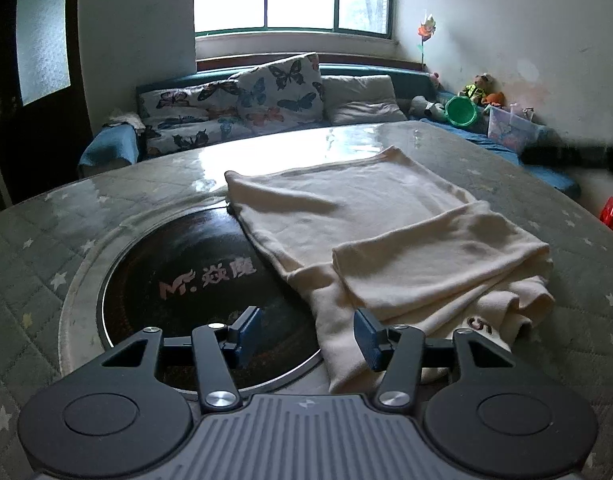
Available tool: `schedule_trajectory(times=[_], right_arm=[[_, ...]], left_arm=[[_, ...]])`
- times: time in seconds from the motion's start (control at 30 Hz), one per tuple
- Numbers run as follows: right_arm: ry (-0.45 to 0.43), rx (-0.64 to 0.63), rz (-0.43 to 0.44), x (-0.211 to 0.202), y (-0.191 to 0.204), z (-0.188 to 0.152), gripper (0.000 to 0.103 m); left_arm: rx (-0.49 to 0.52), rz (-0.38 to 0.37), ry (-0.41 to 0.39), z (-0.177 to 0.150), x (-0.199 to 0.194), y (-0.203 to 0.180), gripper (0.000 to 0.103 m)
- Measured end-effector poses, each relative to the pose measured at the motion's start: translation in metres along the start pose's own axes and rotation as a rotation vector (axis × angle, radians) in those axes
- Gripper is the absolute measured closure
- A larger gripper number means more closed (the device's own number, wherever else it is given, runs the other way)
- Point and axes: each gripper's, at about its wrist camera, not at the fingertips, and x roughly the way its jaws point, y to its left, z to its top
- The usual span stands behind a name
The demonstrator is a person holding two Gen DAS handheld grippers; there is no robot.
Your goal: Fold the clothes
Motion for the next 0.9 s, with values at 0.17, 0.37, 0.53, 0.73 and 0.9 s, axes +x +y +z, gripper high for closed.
schedule_trajectory(times=[0.17, 0.37, 0.53, 0.73, 0.9], right_arm=[[0.105, 0.017, -0.047, 0.007, -0.025, -0.030, 0.089], [0.179, 0.025, -0.057, 0.014, -0.034, -0.044, 0.090], [0.110, -0.001, -0.057, 0.013, -0.036, -0.016, 0.089], [0.121, -0.027, -0.060, 0.063, -0.034, -0.001, 0.089], [0.141, 0.053, -0.092, 0.079, -0.056, -0.009, 0.101]], left_arm=[[0.037, -0.050, -0.013, 0.012, 0.009, -0.018, 0.048], [0.103, -0.094, 0.014, 0.019, 0.033, -0.044, 0.048], [0.094, -0.100, 0.047, 0.021, 0.046, -0.043, 0.048], [0.080, -0.117, 0.059, 0.024, 0.056, -0.042, 0.048], [0.065, -0.125, 0.074, 0.019, 0.064, -0.036, 0.048]])
